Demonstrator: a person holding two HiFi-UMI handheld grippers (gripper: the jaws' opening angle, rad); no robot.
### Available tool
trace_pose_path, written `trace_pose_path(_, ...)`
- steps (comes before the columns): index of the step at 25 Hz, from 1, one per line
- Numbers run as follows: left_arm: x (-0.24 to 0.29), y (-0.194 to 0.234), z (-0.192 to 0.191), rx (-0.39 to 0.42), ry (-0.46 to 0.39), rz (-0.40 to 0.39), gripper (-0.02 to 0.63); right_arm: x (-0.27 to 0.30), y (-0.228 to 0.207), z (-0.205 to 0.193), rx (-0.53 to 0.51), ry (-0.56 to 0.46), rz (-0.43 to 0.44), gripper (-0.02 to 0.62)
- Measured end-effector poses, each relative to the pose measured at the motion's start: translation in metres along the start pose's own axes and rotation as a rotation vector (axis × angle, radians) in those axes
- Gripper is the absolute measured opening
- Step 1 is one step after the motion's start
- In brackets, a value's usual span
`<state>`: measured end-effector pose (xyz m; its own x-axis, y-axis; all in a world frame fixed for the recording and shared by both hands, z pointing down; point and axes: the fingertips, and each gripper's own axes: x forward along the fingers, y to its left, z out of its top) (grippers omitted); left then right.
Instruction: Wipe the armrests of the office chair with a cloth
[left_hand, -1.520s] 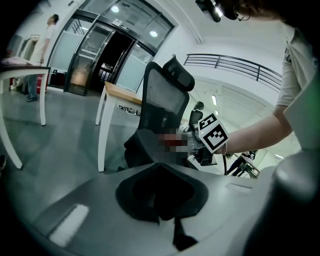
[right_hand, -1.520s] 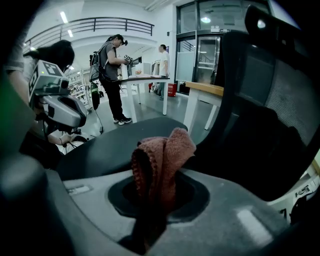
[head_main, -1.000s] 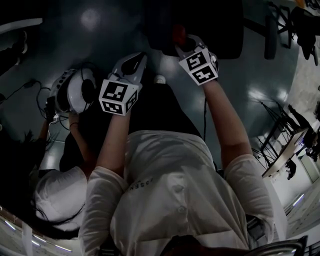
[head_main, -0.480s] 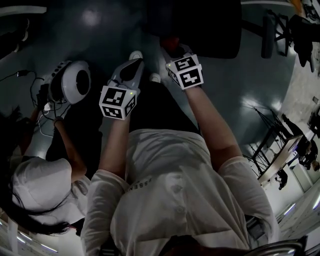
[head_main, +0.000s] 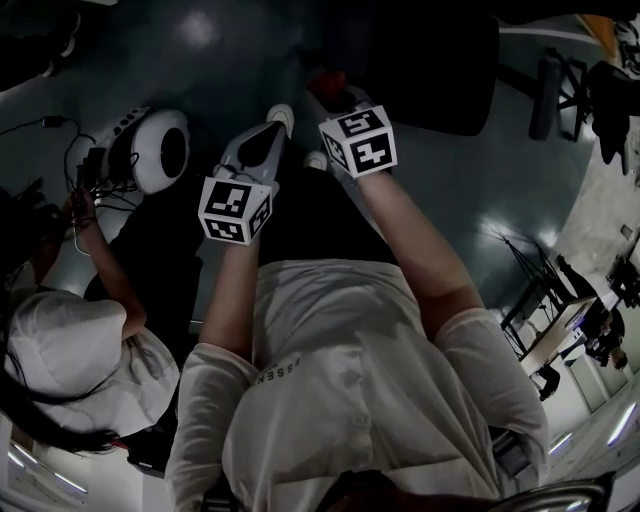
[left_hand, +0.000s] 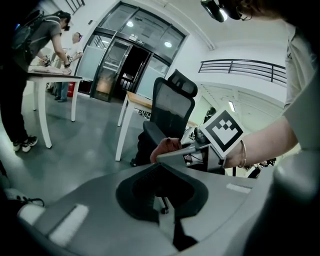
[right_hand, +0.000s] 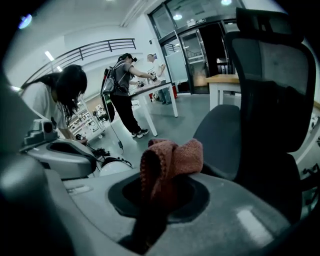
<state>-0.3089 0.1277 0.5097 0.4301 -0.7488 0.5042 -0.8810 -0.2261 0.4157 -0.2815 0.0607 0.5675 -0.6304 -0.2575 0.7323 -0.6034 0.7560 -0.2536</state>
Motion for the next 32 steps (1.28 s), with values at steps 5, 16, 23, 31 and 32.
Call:
trace_pose_path(5,0.015,0.010,0.017,0.007,0.000,-0.016,0.017,-0.004,-0.004,0.043,-0.046,-0.063,0.036,0.051)
trace_pose_path(16,0.094,0.066,0.108,0.065,0.036,-0.163,0.017,0.007,-0.159,0.188,0.001,-0.189,-0.240,0.051)
trace_pose_path(23,0.130,0.093,0.134,0.068,0.079,-0.220,0.017,0.015,-0.255,0.217,-0.001,-0.137,-0.448,0.051)
trace_pose_path(31,0.141,0.125,0.135,0.043,0.120,-0.217,0.017,0.089,-0.241,0.196,-0.053,0.106,-0.299,0.051)
trace_pose_path(32,0.141,0.128,0.134,0.038,0.121,-0.214,0.017,0.094,-0.238,0.193,-0.059,0.134,-0.292,0.051)
